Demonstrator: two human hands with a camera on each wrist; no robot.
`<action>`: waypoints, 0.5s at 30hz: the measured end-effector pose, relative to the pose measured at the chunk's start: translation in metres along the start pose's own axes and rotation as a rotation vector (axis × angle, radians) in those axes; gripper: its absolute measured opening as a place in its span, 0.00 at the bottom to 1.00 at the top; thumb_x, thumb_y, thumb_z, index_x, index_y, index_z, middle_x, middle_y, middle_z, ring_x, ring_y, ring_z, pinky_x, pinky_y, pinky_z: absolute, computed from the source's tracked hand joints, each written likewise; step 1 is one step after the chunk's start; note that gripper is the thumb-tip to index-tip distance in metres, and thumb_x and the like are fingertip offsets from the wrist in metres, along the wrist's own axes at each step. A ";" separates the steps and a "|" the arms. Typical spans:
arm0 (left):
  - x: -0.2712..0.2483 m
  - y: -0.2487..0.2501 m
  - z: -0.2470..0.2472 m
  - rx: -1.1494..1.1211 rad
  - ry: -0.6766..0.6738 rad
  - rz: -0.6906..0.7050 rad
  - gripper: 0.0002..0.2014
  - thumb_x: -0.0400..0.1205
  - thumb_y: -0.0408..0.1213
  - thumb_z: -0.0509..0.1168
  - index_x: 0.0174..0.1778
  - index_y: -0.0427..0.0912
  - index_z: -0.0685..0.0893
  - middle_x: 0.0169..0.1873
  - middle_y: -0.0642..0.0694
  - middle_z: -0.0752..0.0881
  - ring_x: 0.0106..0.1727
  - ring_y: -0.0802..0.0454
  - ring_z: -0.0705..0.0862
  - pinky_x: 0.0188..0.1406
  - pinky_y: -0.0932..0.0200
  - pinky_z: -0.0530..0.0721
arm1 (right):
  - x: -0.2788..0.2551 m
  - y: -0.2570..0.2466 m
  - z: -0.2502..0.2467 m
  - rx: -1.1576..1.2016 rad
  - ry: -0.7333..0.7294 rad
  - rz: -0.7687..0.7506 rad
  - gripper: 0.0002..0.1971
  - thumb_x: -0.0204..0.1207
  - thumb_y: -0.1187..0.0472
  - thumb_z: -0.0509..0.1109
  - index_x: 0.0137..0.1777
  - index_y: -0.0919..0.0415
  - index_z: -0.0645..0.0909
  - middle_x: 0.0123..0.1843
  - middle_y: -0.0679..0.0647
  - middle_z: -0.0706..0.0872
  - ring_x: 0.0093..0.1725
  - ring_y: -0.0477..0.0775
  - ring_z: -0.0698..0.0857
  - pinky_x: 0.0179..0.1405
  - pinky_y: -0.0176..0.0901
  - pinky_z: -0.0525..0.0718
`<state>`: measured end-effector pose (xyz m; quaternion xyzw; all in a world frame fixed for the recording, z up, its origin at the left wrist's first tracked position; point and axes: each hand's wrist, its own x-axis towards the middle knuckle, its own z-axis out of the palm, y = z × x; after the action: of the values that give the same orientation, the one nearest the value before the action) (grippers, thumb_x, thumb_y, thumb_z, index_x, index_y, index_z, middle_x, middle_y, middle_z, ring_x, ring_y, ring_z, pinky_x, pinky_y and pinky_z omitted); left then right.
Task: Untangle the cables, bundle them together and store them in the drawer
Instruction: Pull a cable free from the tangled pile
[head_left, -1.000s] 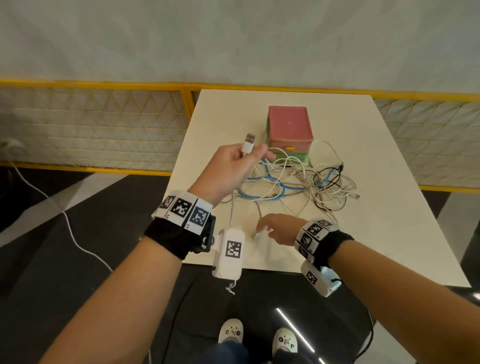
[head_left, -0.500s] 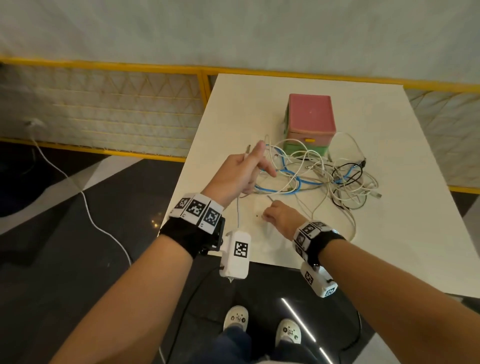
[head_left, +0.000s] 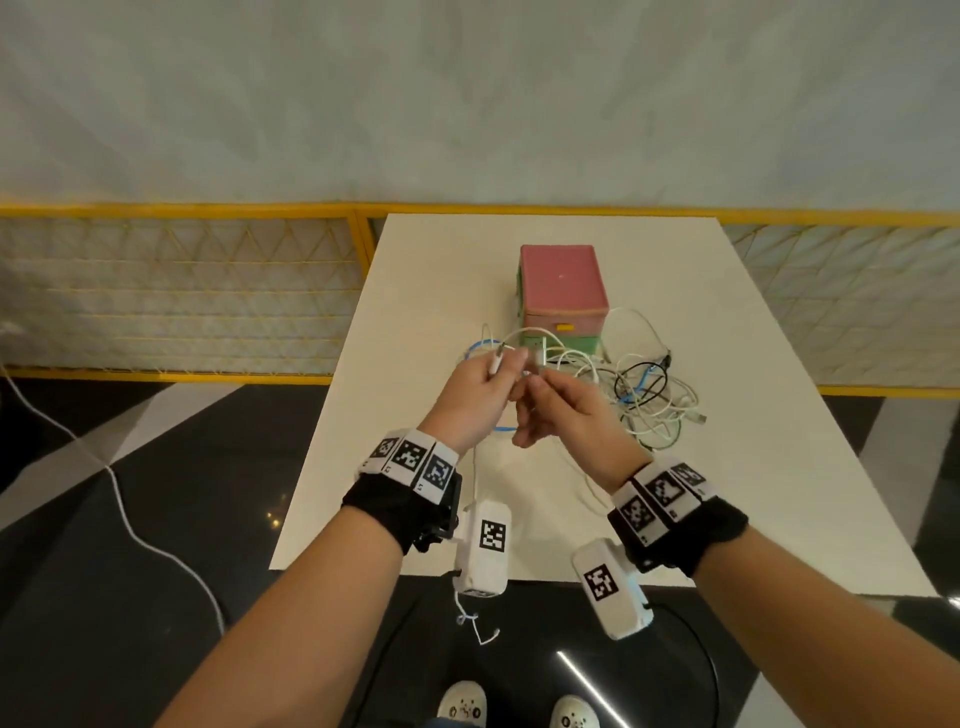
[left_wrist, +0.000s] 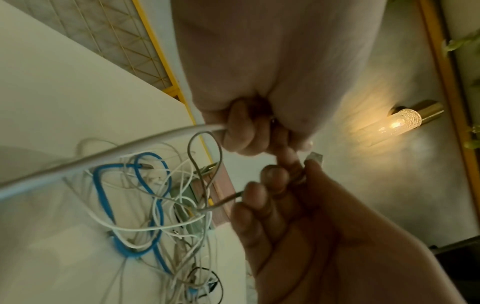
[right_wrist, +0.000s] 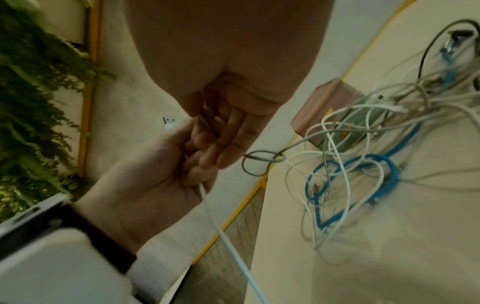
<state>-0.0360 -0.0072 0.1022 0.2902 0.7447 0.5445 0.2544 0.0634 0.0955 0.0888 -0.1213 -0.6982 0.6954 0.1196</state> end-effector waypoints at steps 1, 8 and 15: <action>0.002 0.005 0.000 -0.051 0.023 0.027 0.19 0.89 0.49 0.54 0.45 0.46 0.88 0.25 0.50 0.69 0.24 0.58 0.67 0.26 0.61 0.67 | -0.002 -0.001 -0.003 -0.010 -0.023 0.006 0.13 0.86 0.65 0.54 0.49 0.70 0.78 0.34 0.58 0.81 0.28 0.53 0.85 0.33 0.43 0.86; 0.004 0.019 0.011 -0.060 -0.151 0.027 0.24 0.85 0.61 0.55 0.57 0.47 0.88 0.24 0.49 0.75 0.30 0.52 0.74 0.28 0.64 0.70 | -0.009 -0.017 -0.008 -0.110 0.044 -0.037 0.12 0.86 0.61 0.54 0.50 0.64 0.78 0.27 0.46 0.80 0.26 0.59 0.86 0.29 0.53 0.85; 0.005 0.036 0.012 -0.109 -0.039 0.139 0.25 0.89 0.52 0.51 0.49 0.35 0.86 0.16 0.58 0.77 0.20 0.57 0.75 0.27 0.62 0.76 | -0.008 -0.018 -0.013 -0.153 0.031 0.020 0.13 0.86 0.62 0.54 0.45 0.62 0.78 0.35 0.54 0.81 0.32 0.61 0.87 0.31 0.45 0.85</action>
<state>-0.0254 0.0131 0.1327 0.3376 0.6870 0.5945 0.2460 0.0753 0.1045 0.1064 -0.1478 -0.7460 0.6393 0.1142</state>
